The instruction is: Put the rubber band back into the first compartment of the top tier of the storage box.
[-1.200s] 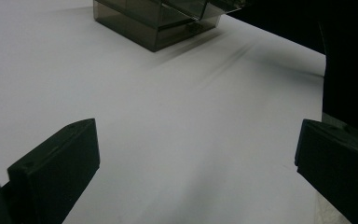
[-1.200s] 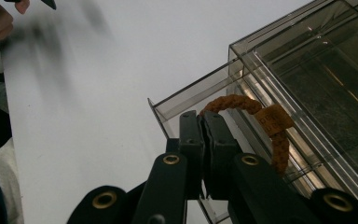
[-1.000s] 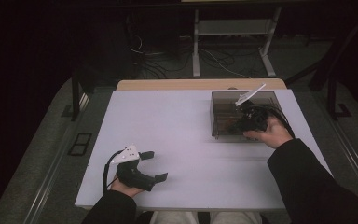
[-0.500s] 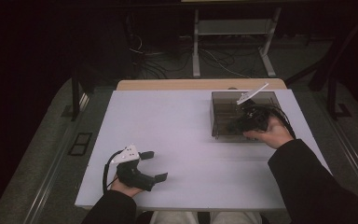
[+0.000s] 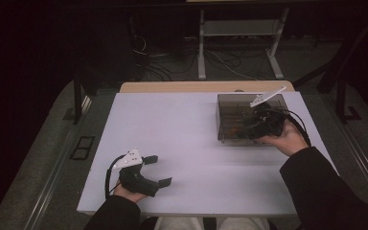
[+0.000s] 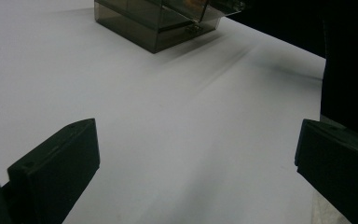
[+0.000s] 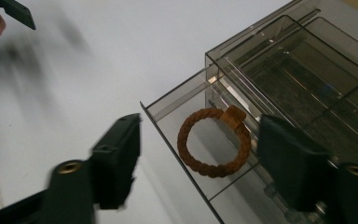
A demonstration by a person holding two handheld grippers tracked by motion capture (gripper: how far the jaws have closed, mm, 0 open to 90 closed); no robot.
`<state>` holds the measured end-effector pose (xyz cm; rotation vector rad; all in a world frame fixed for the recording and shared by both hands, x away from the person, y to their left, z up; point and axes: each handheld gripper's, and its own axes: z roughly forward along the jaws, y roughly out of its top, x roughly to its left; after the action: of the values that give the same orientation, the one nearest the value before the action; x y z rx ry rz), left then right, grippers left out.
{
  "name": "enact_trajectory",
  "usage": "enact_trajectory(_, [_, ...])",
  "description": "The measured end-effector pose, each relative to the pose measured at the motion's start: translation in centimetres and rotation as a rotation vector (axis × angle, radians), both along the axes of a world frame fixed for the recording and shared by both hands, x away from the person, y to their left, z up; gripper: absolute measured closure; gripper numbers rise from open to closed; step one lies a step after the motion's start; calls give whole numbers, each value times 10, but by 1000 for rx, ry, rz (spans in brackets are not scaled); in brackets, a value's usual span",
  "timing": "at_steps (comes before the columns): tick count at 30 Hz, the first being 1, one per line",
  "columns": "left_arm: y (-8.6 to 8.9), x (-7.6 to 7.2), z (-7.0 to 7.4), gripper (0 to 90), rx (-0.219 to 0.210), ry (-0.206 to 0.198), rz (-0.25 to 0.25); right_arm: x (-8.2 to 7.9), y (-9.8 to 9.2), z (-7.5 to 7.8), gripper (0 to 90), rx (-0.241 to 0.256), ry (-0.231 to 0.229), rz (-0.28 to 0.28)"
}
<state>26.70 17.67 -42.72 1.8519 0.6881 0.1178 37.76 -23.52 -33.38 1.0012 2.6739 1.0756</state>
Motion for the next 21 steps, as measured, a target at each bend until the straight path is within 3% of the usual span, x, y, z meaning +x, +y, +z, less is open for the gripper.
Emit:
enact_trajectory(1, [0, 0, 0, 0, -1, 0, 0, -3, -1, 1, 191, -4, -10, -17])
enact_trajectory(7, [0, 0, 0, 0, -2, 0, 1, -9, -6, 3, 87, 8, -9, -28])
enact_trajectory(9, [0, 0, 0, 0, -2, 1, 2, -13, -8, 4, 8, 12, -11, -38])
enact_trajectory(21, [0, 0, 0, 0, -4, 1, 5, -34, -21, 8, 9, 37, -16, -54])
